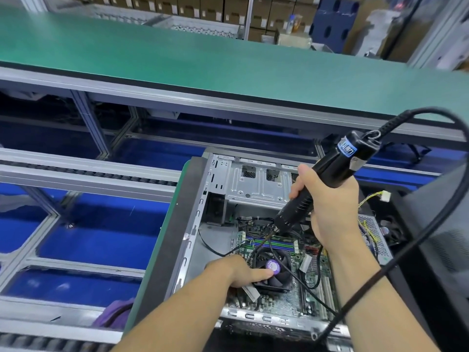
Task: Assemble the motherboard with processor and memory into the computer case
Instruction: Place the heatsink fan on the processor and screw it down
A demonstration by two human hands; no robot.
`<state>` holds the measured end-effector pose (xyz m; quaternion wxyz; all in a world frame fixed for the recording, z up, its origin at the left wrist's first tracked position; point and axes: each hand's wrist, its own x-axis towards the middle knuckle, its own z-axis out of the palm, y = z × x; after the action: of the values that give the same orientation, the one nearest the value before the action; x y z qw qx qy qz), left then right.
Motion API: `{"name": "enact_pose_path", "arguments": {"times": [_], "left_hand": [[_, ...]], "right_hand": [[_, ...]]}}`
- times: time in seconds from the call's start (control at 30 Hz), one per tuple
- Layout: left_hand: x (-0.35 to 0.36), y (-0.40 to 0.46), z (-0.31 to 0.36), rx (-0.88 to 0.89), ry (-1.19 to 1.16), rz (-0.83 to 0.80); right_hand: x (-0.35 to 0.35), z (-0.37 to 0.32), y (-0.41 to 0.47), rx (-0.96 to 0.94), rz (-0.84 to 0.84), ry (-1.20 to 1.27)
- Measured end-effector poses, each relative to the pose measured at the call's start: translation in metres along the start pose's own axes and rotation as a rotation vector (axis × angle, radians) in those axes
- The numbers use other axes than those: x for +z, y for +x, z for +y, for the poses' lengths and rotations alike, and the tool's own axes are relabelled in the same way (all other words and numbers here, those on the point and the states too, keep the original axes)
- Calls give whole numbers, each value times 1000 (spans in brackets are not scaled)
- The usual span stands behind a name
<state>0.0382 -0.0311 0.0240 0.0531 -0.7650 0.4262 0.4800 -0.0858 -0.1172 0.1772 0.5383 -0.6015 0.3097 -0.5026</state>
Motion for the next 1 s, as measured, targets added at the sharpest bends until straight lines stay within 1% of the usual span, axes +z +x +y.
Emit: {"name": "enact_pose_path", "arguments": {"times": [0.1,0.23,0.3,0.37,0.5,0.57,0.63,0.73,0.87,1.0], "left_hand": [[-1,-1,0,3,-7,2],[-2,-2,4,41,-78,-4],[0,-4,9,31,-77,-11],[4,-6,14,62,23,9],[8,-6,22,210,422,129],[7,-8,22,278,519,113],[8,-9,20,307,601,100],[7,-8,20,307,632,132],[10,-5,21,279,667,148],[10,-6,23,267,657,154]], "right_hand": [[1,1,0,-37,-69,-50],[17,-2,-7,-97,-272,-92],[28,-4,-9,-108,-338,-94],[36,-5,-9,-94,-356,-120],[43,-7,-7,-80,-354,-133],[43,-6,-6,-110,-385,-108],[42,-4,-6,-143,-397,-89],[40,-3,-5,-160,-394,-87],[40,0,1,-110,-406,-81],[43,6,2,-103,-459,-103]]}}
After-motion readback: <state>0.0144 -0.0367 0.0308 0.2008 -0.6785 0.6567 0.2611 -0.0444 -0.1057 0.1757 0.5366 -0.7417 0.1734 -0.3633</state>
